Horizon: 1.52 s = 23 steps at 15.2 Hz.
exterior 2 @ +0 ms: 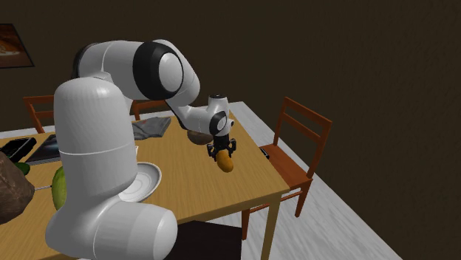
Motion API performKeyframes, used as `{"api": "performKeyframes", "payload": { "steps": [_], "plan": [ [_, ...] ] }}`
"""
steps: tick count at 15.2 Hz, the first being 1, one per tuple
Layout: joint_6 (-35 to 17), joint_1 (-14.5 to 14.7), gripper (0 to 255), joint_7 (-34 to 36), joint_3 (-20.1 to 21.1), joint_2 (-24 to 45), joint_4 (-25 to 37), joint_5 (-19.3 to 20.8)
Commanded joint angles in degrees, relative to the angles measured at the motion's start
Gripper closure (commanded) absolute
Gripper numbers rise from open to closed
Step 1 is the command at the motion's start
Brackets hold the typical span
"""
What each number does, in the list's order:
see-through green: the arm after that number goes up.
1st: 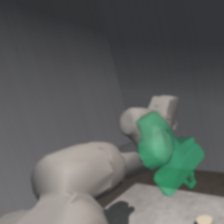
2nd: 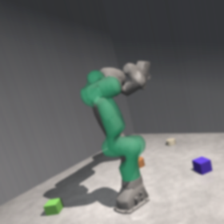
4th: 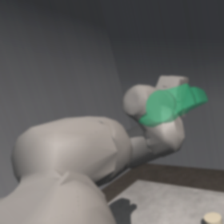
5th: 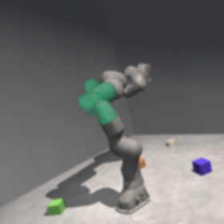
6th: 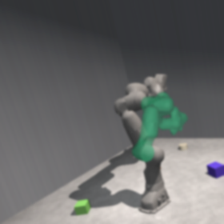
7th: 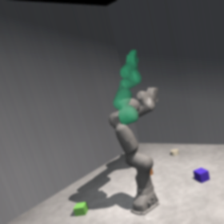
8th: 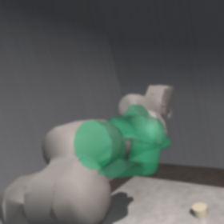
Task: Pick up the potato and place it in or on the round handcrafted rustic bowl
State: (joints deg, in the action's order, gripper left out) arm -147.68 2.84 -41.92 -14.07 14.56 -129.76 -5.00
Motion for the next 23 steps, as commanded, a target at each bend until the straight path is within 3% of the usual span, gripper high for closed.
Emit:
{"api": "performKeyframes", "payload": {
  "steps": [1,23],
  "plan": [
    [0.7,0.1,255,0.2,-0.2,-0.6,0.0,0.3],
    [16.6,1.0,255,3.5,-1.4,-12.3,4.6,5.3]
  ]
}}
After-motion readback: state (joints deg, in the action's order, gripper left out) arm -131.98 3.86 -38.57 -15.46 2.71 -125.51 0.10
